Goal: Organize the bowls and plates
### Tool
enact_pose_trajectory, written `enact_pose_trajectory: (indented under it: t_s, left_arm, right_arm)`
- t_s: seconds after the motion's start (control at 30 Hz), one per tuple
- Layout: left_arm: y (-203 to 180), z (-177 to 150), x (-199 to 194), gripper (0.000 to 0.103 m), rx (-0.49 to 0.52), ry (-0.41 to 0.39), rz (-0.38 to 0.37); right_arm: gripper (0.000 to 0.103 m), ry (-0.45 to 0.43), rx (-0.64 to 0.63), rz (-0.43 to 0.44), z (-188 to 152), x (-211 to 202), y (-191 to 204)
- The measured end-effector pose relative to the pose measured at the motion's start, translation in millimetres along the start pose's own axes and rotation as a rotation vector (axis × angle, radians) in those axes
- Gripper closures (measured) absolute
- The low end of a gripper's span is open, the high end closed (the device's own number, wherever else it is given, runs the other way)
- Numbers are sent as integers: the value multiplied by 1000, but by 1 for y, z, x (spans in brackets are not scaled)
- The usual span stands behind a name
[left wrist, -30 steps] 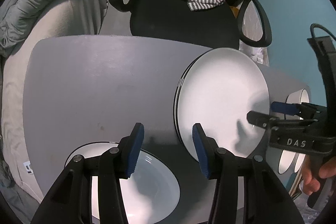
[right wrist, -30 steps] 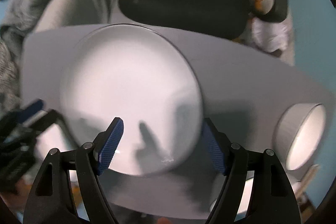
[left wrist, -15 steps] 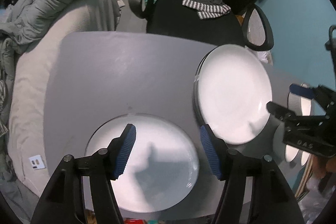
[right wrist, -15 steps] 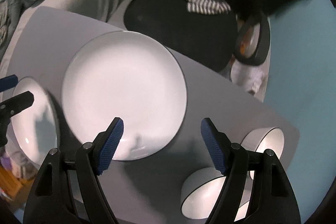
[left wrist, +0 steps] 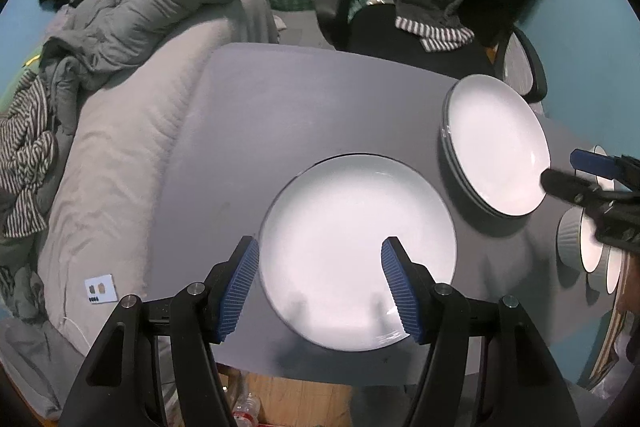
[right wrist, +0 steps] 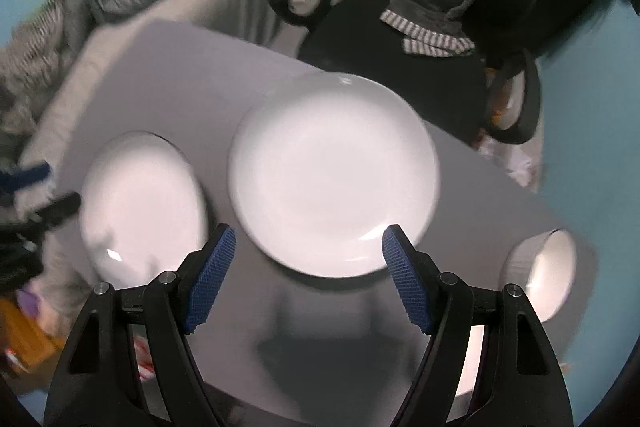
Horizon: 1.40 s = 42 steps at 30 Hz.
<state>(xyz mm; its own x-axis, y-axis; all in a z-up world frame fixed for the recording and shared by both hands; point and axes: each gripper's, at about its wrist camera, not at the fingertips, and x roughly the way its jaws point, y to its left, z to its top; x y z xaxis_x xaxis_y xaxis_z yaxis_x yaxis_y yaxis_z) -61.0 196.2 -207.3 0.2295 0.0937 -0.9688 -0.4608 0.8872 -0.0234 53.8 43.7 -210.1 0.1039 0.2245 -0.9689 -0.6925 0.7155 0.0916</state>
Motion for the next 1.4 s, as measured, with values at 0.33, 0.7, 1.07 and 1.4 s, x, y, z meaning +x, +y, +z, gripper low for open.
enact_pose_trajectory:
  t_s: [0.33, 0.7, 1.07, 1.4]
  left_arm:
    - [36, -19, -8, 38, -55, -79, -32]
    - [59, -24, 15, 38, -67, -44, -81]
    - [70, -12, 72, 38, -16, 68, -90]
    - [64, -8, 91, 38, 28, 115, -158]
  right_arm:
    - [28, -165, -21, 108, -15, -15, 26]
    - [28, -5, -49, 191, -30, 12, 39]
    - [28, 113, -2, 203, -38, 62, 53]
    - [28, 157, 62, 216, -40, 84, 52]
